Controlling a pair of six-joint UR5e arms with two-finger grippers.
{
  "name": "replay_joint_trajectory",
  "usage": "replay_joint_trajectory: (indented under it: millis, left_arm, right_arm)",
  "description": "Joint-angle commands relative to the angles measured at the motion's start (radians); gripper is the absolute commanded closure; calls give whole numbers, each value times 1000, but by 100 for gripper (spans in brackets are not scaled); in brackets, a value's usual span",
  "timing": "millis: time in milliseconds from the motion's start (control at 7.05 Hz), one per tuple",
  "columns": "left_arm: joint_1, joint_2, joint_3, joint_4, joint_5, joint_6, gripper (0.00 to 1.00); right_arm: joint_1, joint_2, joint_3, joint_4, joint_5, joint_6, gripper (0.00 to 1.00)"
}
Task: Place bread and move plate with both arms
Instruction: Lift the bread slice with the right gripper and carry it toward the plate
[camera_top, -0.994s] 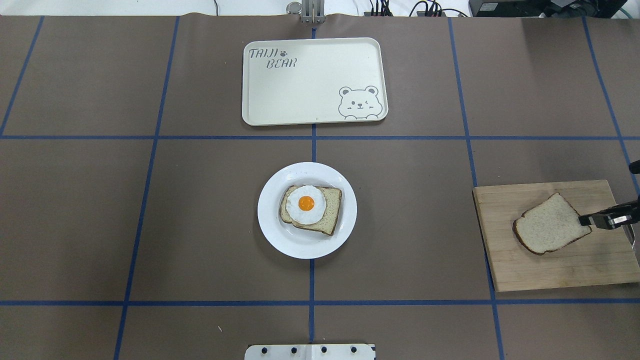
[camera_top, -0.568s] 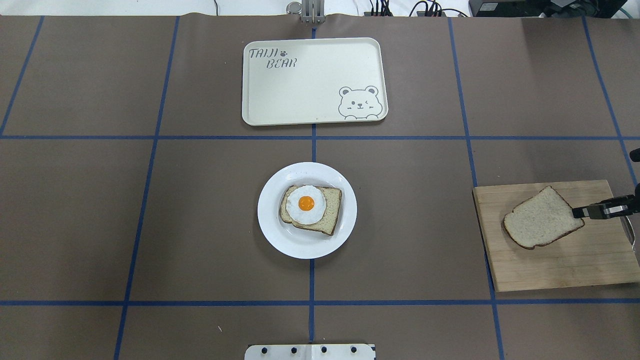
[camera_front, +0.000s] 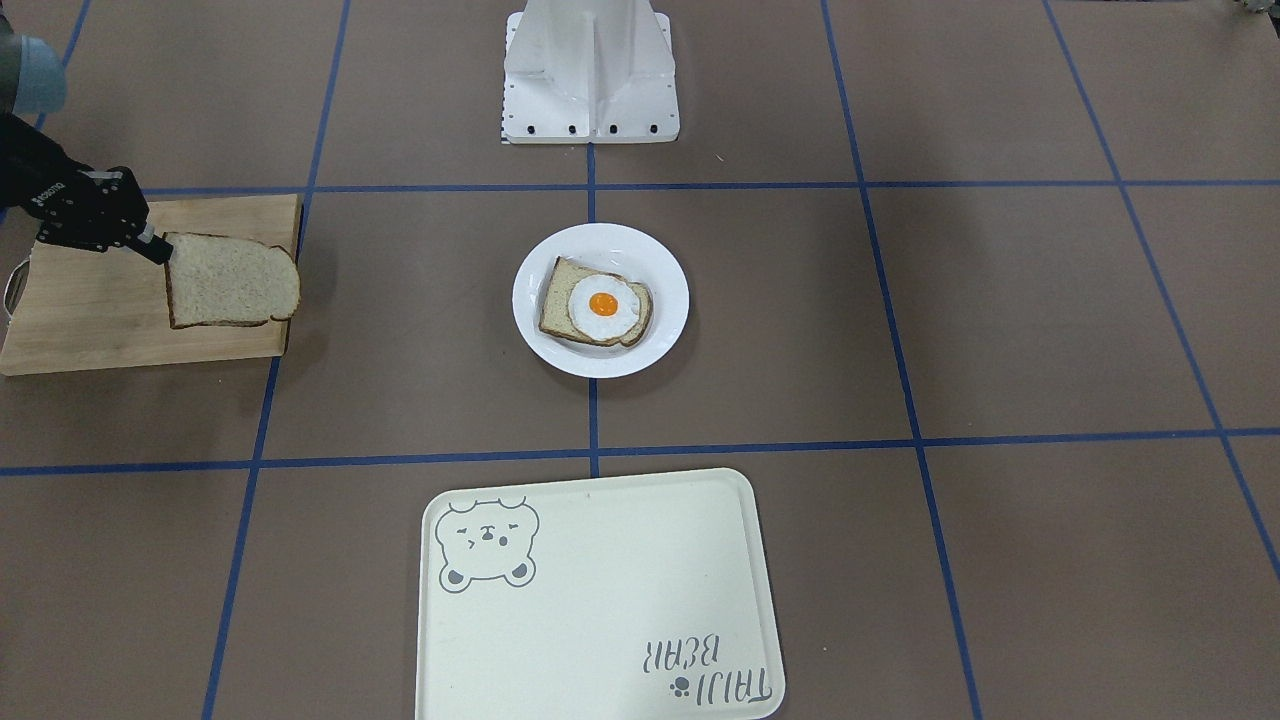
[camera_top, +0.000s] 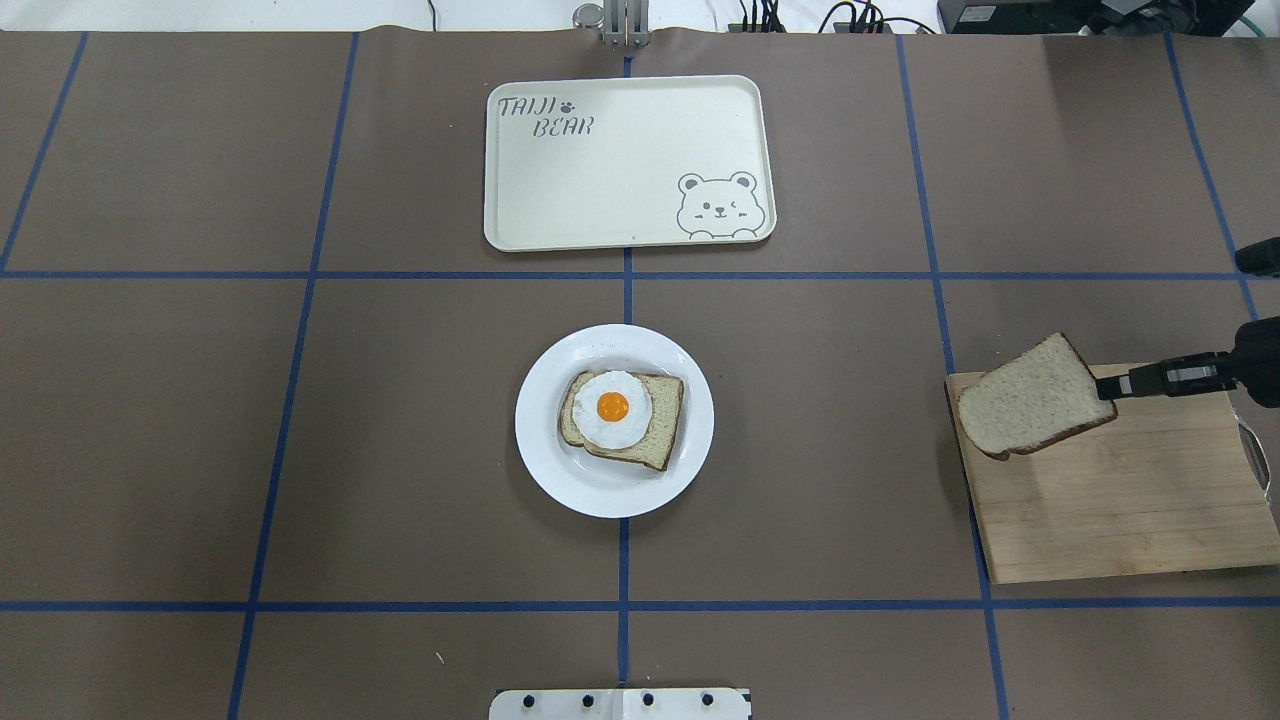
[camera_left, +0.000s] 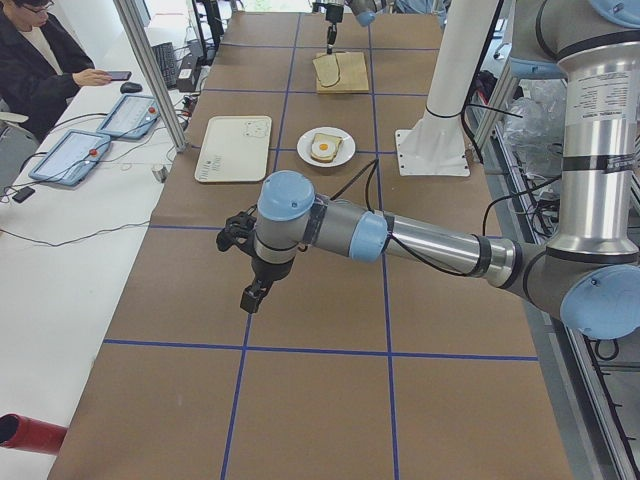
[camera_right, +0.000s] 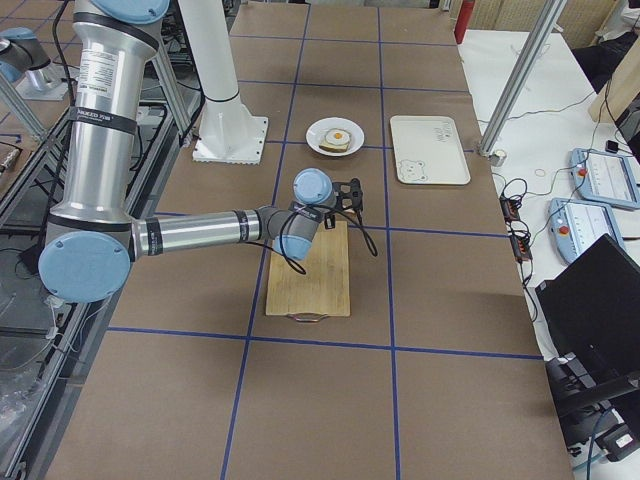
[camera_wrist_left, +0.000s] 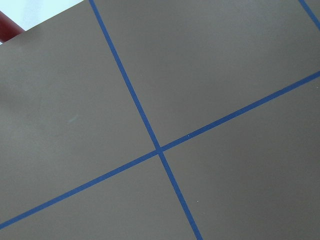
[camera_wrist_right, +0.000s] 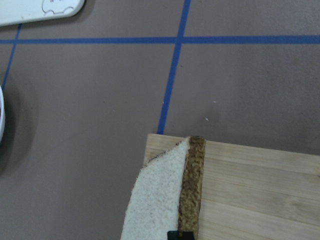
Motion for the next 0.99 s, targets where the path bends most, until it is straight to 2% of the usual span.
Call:
replay_joint_trajectory:
  millis: [0,284,426,852]
  left_arm:
    - [1,0,3,0,0,-2,2]
    - [1,0,12,0,0,-2,2]
    - [1,0,6,0,-2,-40,2]
    - [1,-2,8,-1,-2,-60,2]
  right_arm:
    - [-33,137,0,-9,-52,170,100]
    - [-179,284,-1,-41,-256,317,100]
    - [-251,359,2,-111,-361,351,100]
    - [-567,511,6,-278,-845,501,100]
